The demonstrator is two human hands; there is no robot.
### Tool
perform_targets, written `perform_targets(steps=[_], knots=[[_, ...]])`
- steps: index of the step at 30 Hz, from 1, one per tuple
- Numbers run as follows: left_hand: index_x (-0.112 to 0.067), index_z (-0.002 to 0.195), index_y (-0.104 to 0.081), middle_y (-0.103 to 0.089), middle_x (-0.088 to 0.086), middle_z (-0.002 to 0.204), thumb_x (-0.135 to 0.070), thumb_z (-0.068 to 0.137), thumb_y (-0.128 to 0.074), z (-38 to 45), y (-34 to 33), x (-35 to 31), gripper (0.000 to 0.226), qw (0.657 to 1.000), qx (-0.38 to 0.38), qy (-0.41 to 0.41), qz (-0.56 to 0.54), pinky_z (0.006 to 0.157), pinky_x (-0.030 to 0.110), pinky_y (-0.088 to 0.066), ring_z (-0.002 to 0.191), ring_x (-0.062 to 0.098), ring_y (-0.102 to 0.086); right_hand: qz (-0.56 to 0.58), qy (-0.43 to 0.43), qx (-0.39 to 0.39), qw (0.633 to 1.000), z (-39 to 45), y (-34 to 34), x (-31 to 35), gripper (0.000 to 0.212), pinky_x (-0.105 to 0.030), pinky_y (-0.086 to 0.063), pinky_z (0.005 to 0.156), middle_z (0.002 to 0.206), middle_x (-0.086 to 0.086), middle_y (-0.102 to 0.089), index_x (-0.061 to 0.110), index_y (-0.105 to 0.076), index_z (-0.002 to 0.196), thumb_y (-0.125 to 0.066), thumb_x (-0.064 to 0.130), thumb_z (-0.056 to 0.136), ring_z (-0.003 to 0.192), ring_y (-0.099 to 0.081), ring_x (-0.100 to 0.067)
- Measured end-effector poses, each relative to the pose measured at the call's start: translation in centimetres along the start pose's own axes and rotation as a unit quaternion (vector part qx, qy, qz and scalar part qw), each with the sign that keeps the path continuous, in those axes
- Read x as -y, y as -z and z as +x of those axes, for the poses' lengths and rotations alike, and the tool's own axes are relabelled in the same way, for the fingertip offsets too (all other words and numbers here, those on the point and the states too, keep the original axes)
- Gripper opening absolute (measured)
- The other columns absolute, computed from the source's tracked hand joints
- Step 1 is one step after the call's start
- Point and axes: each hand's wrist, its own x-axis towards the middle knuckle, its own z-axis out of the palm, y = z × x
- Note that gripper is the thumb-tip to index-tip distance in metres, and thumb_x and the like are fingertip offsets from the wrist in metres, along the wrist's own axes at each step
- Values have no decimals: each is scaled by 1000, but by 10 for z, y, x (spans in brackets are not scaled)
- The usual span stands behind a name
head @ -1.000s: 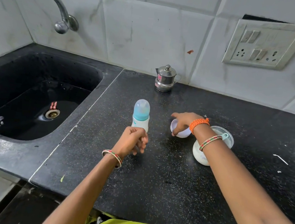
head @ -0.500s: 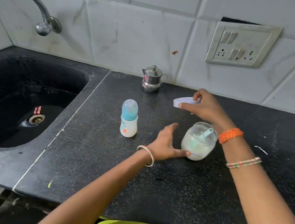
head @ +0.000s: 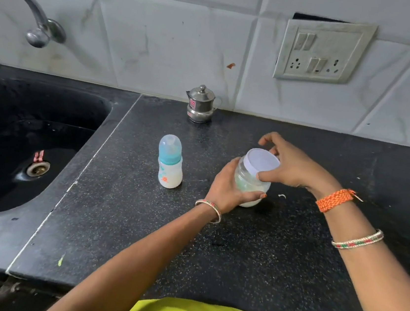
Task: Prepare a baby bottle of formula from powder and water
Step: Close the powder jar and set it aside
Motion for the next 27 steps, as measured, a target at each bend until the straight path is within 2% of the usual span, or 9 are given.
perform_targets(steps=[4, 10, 13, 16, 18, 21, 23, 25, 27], knots=[[-25, 132, -38, -54, -7, 127, -38, 59, -85, -2, 20, 11, 88, 1000, -21, 19, 8, 94, 21, -41, 113, 6, -51, -99, 37, 66, 992, 17, -14, 31, 74, -25, -37, 66, 113, -1, -39, 39, -41, 134, -76, 19, 71, 101, -43, -17], [-23, 137, -33, -51, -3, 134, -36, 61, -85, -4, 27, 17, 93, 999, -31, 36, -1, 99, 23, -38, 119, 9, -48, -203, 50, 94, 973, 30, -11, 61, 73, -31, -36, 78, 122, -4, -44, 33, -47, 134, -80, 21, 70, 119, -41, -23], [-24, 136, -35, -53, -3, 131, -33, 61, -85, -5, 24, 17, 91, 999, -28, 32, -14, 98, 19, -39, 118, 8, -50, -219, 41, 87, 971, 29, -14, 62, 67, -31, -39, 73, 131, -5, -47, 27, -51, 129, -81, 23, 70, 111, -47, -23], [-23, 131, -39, -55, -6, 124, -28, 62, -85, -5, 21, 17, 83, 998, -35, 30, -31, 89, 10, -39, 110, 5, -52, -238, 32, -5, 971, 25, -21, 56, 48, -32, -41, 60, 95, -10, -58, 11, -56, 97, -68, 53, 78, 83, -58, -26], [-22, 127, -40, -56, -6, 122, -31, 61, -85, -6, 19, 18, 81, 998, -41, 32, -31, 89, 16, -40, 109, 7, -53, -277, 22, -33, 960, 20, -24, 56, 62, -32, -43, 55, 70, -7, -52, 8, -50, 73, -49, 69, 82, 60, -55, -24], [-25, 130, -37, -55, -7, 124, -30, 60, -86, -5, 18, 18, 86, 998, -45, 37, -34, 94, 21, -42, 112, 8, -53, -204, -1, 6, 979, 14, -11, 61, 82, -30, -43, 59, 44, 1, -53, 11, -56, 49, -23, 77, 84, 46, -50, -16], [-27, 131, -36, -54, -8, 124, -28, 60, -86, -5, 19, 17, 86, 998, -45, 37, -35, 96, 22, -44, 112, 7, -53, -195, 67, 6, 978, 17, -1, 60, 61, -30, -41, 64, 58, 3, -62, 18, -66, 57, -42, 67, 86, 64, -59, -17], [-28, 132, -35, -52, -11, 123, -27, 62, -86, -5, 19, 16, 86, 998, -39, 39, -31, 93, 12, -41, 111, 4, -51, -193, 115, 87, 971, 22, 5, 55, 16, -34, -44, 82, 103, 1, -63, 30, -68, 94, -68, 38, 81, 102, -56, -21], [-27, 134, -32, -49, -13, 122, -27, 63, -85, -6, 21, 15, 89, 998, -39, 41, -27, 84, -1, -34, 112, 2, -47, -200, 90, 173, 960, 24, -1, 47, 56, -40, -45, 95, 133, 1, -49, 37, -50, 128, -73, 27, 78, 117, -52, -21]])
